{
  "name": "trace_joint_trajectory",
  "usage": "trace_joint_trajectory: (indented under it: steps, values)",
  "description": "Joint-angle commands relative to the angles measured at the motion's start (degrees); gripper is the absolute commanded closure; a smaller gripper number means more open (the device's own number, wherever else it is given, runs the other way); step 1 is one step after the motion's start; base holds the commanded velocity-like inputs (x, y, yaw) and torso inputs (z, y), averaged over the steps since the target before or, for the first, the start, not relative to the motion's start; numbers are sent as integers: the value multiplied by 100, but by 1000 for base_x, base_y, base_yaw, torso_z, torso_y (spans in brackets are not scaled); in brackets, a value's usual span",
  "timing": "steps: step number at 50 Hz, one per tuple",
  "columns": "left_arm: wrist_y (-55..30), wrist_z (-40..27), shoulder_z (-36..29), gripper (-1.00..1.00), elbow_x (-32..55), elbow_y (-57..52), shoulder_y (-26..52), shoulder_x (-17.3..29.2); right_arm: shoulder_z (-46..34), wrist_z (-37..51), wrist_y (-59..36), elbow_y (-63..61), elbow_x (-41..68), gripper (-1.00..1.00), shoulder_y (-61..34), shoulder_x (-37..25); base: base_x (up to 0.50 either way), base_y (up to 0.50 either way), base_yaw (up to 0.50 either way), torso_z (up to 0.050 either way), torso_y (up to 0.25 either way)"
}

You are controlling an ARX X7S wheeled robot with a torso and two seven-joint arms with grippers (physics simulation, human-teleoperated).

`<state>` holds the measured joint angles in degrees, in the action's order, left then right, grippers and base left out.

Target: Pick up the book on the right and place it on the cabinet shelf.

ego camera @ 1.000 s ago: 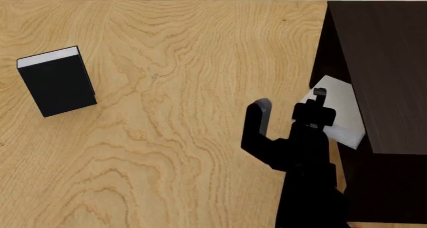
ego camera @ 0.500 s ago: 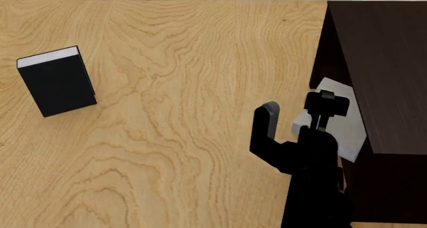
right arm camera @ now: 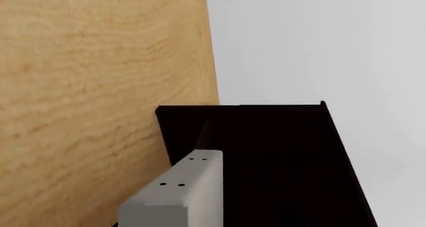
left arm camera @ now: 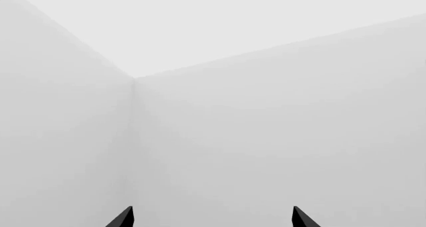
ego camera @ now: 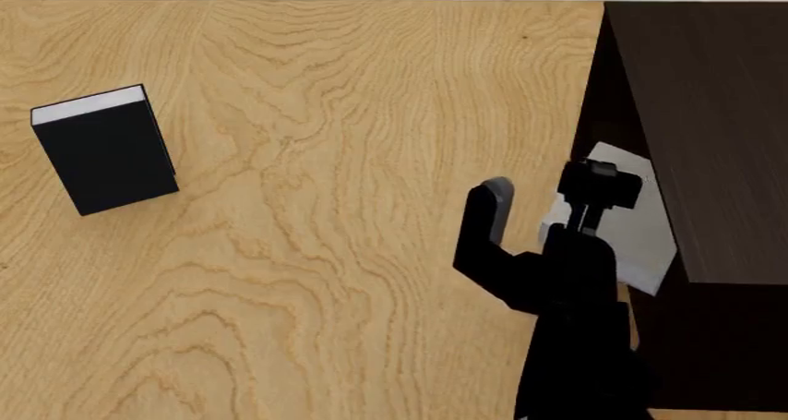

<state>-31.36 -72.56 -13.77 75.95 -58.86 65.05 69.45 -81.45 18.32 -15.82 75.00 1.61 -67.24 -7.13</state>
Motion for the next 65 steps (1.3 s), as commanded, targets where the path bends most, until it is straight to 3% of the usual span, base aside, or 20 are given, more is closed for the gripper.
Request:
trace_joint_trajectory:
  steps: [1, 40, 48, 58, 65]
  values:
    - [84, -9, 6, -100, -32, -13, -73, 62, -19, 12, 342, -1, -174, -100, -59, 161, 0, 0, 0, 0, 0]
    - [479, -78, -34, -100, -156, -59, -391, 355, -33, -112, 1610, -2, -152, -100, -85, 691, 0, 0, 0, 0, 0]
    - [554, -81, -65, -100, -160, -51, -393, 423, 1, 83, 1941, -6, 375, -100, -38, 712, 0, 0, 0, 0, 0]
    - [553, -77, -142, -100, -153, -34, -296, 419, 1770, 249, 2432, -3, 1685, -100, 264, 710, 0, 0, 0, 0, 0]
    - [587, -103, -150, -100, -88, -53, -257, 501, 3284, 128, 2348, -2, 1361, -100, 460, 697, 0, 0, 0, 0, 0]
